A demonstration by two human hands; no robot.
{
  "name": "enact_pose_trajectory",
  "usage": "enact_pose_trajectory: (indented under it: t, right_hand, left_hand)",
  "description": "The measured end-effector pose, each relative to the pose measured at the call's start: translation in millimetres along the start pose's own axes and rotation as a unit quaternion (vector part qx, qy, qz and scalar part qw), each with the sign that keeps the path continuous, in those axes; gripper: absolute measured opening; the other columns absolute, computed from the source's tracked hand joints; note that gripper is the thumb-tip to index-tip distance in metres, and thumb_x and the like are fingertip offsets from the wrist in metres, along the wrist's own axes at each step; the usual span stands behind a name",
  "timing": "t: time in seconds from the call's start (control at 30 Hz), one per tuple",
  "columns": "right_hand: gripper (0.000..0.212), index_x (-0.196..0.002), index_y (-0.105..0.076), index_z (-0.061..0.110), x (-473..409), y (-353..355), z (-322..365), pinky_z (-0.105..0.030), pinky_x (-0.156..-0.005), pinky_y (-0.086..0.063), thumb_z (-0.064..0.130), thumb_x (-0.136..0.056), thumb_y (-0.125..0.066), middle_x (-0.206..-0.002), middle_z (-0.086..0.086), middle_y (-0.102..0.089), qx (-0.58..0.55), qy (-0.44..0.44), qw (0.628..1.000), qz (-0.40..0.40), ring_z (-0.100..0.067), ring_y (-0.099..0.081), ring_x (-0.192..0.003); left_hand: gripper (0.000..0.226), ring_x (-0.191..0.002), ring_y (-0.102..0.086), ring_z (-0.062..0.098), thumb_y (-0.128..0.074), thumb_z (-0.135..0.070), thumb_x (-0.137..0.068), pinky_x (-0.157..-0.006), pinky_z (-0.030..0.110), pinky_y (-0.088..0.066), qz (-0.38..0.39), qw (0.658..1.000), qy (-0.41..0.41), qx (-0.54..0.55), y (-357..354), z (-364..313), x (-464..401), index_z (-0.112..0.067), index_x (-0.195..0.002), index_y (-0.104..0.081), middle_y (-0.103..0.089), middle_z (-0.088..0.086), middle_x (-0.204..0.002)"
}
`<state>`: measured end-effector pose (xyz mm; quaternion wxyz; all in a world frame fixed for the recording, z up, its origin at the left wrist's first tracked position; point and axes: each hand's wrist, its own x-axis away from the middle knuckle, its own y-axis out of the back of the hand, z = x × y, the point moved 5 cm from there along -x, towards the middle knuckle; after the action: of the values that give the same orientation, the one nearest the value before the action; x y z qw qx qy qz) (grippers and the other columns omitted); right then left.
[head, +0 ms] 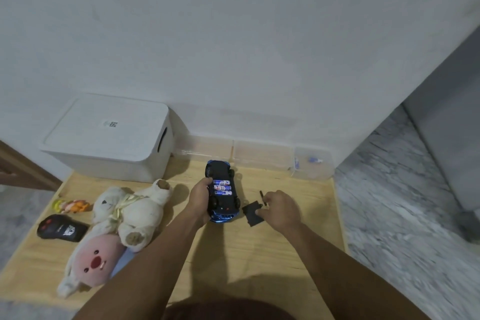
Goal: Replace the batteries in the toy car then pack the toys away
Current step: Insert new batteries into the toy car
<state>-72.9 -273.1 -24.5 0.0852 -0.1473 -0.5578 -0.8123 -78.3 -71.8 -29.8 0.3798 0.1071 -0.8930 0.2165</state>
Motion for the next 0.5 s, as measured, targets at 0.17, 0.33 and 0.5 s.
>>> enact_pose_trajectory:
  t: [0.17, 0.33, 0.5]
  right_hand:
    - [0.051, -0.116, -0.062, 0.016, 2, -11, 18, -0.033, -0.089, -0.040, 0.049, -0.078, -0.070, -0.117, -0.005, -0.053, 0.121, 0.061, 0.991, 0.006, -0.024, -0.047, -0.112]
    - [0.042, -0.116, -0.059, 0.022, 1, -16, 25, -0.030, -0.094, -0.037, 0.036, -0.079, -0.072, -0.121, -0.002, -0.052, 0.083, 0.056, 0.995, -0.002, -0.024, -0.045, -0.115]
    - [0.046, -0.119, -0.052, 0.020, 3, -19, 26, -0.032, -0.095, -0.039, 0.035, -0.079, -0.070, -0.121, -0.002, -0.057, 0.079, 0.049, 0.996, -0.012, -0.023, -0.049, -0.115]
  left_hand:
    - [0.038, -0.080, -0.067, 0.032, -0.036, -0.028, -0.100, -0.067, 0.039, -0.053, -0.010, 1.000, 0.006, -0.004, 7, 3, 0, -0.003, -0.119, -0.058, -0.069, 0.016, -0.092]
    - [0.039, -0.082, -0.066, 0.032, -0.037, -0.030, -0.100, -0.070, 0.040, -0.054, -0.019, 1.000, 0.014, 0.000, 14, 4, -1, -0.003, -0.121, -0.057, -0.069, 0.016, -0.093]
    - [0.042, -0.088, -0.068, 0.033, -0.040, -0.032, -0.099, -0.076, 0.043, -0.055, -0.033, 0.999, 0.019, 0.000, 22, 5, 0, -0.004, -0.124, -0.057, -0.069, 0.017, -0.101]
